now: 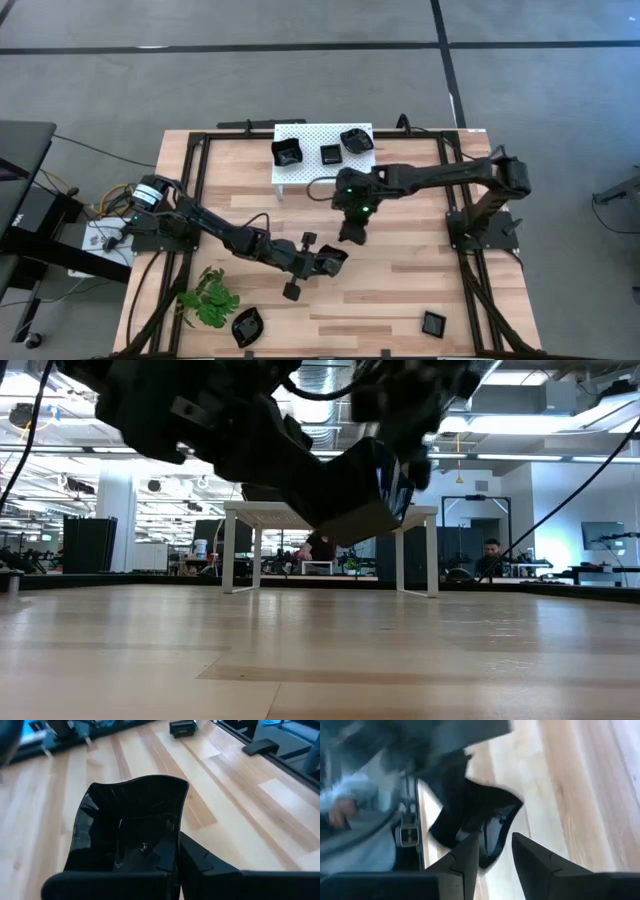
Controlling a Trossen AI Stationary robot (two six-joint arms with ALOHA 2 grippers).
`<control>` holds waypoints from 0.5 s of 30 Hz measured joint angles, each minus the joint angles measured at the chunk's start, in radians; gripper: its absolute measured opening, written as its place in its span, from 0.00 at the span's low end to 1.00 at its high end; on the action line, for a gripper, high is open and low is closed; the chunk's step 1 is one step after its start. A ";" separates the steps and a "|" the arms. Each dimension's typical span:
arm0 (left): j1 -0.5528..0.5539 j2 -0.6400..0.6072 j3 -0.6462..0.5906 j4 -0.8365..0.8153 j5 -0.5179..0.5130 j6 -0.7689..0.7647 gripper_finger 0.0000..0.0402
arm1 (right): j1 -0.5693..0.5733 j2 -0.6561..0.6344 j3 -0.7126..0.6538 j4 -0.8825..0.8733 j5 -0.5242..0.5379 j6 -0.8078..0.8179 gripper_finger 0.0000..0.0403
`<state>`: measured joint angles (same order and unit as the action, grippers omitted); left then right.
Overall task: Pick & Place Mini shaped plates
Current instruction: Stack the distorted square plate on top of the other distorted square plates on the shelf
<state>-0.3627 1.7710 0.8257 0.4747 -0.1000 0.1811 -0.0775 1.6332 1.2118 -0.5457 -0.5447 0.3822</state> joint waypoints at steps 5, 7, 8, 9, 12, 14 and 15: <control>-0.035 -0.006 -0.001 -0.028 -0.025 -0.055 0.03 | 0.052 -0.126 0.008 -0.132 0.155 -0.134 0.28; -0.049 -0.033 -0.002 -0.048 -0.100 -0.055 0.03 | 0.089 -0.191 -0.002 -0.203 0.289 -0.183 0.28; -0.052 -0.051 -0.001 -0.050 -0.143 -0.049 0.03 | 0.109 -0.227 -0.015 -0.221 0.348 -0.199 0.28; -0.052 -0.080 -0.001 -0.084 -0.183 -0.033 0.02 | 0.130 -0.264 -0.037 -0.232 0.390 -0.206 0.28; -0.037 -0.185 -0.001 -0.176 -0.297 0.018 0.02 | 0.187 -0.378 -0.141 -0.167 0.432 -0.208 0.28; -0.012 -0.269 -0.001 -0.212 -0.354 0.024 0.02 | 0.218 -0.445 -0.236 -0.049 0.443 -0.208 0.28; 0.008 -0.312 -0.001 -0.227 -0.369 0.024 0.03 | 0.231 -0.475 -0.287 0.027 0.446 -0.208 0.28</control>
<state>-0.3547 1.4595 0.8246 0.2474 -0.4691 0.2047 0.1531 1.1586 0.9246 -0.5185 -0.0991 0.1740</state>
